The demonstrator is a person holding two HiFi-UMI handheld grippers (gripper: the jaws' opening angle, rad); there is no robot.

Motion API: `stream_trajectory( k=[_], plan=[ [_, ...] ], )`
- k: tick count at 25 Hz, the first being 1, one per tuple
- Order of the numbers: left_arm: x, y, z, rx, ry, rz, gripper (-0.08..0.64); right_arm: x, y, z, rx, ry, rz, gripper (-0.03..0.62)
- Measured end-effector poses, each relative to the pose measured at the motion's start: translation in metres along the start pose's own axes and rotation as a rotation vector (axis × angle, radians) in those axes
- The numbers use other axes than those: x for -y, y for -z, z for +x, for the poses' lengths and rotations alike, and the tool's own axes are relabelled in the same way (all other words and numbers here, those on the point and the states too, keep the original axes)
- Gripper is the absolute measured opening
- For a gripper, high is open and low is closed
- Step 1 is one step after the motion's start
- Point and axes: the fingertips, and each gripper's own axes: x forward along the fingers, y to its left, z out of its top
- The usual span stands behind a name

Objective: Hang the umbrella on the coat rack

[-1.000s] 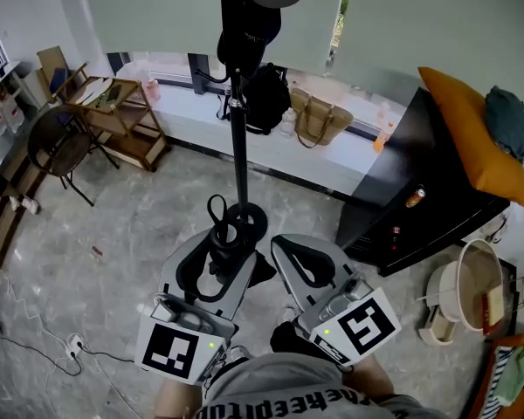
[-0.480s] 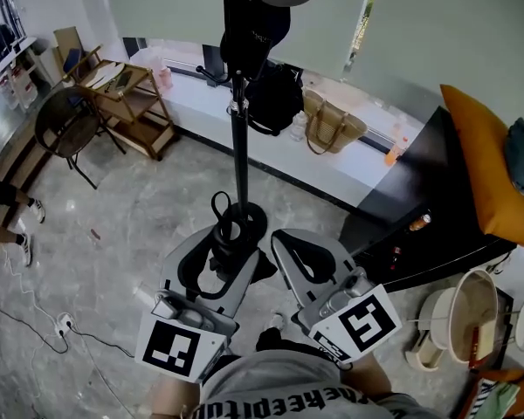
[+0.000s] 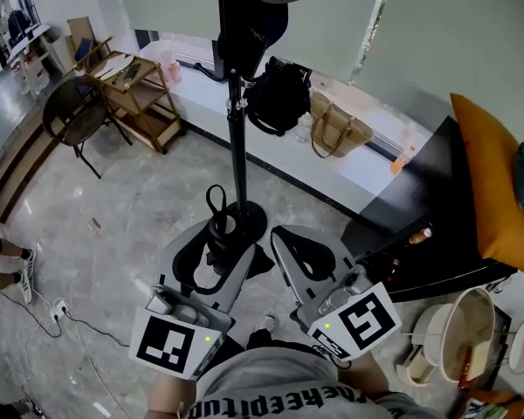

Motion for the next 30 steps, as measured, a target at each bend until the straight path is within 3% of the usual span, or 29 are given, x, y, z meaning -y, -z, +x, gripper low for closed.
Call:
stream_trajectory(
  k=[13, 22, 30],
  plan=[
    [0.007, -0.001, 0.013, -0.01, -0.036, 0.022, 0.229, 0.017, 0.001, -0.004, 0.023, -0.037, 0.014, 0.011],
    [-0.015, -0.004, 0.031, -0.014, 0.002, 0.031, 0.229, 0.03, -0.002, 0.015, 0.022, 0.017, 0.011, 0.011],
    [-0.041, 0.003, 0.049, -0.043, 0.09, 0.014, 0.229, 0.041, -0.001, 0.048, 0.015, 0.088, 0.016, 0.011]
  ],
)
